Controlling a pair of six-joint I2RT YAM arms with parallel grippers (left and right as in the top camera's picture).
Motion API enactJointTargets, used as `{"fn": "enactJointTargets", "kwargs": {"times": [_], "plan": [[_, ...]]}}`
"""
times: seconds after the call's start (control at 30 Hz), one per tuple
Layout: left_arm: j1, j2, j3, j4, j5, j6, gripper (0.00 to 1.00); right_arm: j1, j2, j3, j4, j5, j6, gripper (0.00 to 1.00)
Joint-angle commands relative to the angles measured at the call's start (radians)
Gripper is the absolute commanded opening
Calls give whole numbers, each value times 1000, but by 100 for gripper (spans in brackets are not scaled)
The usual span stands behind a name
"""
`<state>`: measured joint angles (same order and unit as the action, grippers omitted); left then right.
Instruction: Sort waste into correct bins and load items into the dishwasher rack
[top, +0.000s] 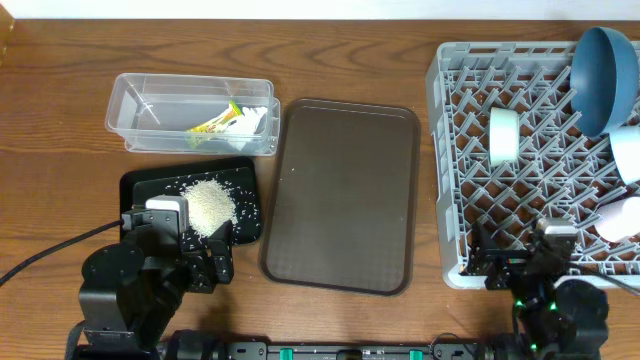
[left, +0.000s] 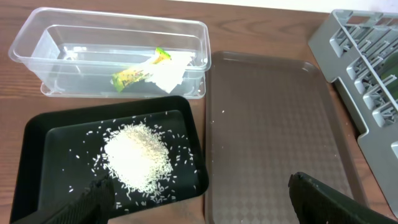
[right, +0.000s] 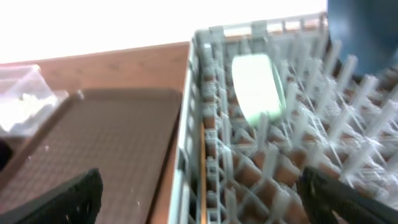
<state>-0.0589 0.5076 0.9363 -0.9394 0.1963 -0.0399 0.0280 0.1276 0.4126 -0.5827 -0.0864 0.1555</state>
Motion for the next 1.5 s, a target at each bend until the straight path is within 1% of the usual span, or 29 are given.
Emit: {"fn": "enactJointTargets", "kwargs": {"times": [0.0, 0.2, 0.4, 0.53, 0.7, 0.73, 1.47], "plan": [[5, -5, -6, -2, 5, 5, 92, 21, -56, -79, 95, 0, 5, 99], [5, -5, -6, -2, 5, 6, 92, 25, -124, -216, 305, 0, 8, 99], [5, -5, -6, -2, 5, 5, 92, 26, -123, -326, 491, 1, 2, 99], [5, -5, -6, -2, 5, 6, 92, 26, -123, -410, 608, 0, -42, 99], [5, -5, -6, -2, 5, 5, 92, 26, -123, -407, 531, -1, -186, 99], [5, -5, -6, -2, 5, 5, 92, 26, -123, -407, 509, 0, -196, 99], [5, -5, -6, -2, 5, 5, 92, 26, -123, -407, 515, 4, -195, 99]]}}
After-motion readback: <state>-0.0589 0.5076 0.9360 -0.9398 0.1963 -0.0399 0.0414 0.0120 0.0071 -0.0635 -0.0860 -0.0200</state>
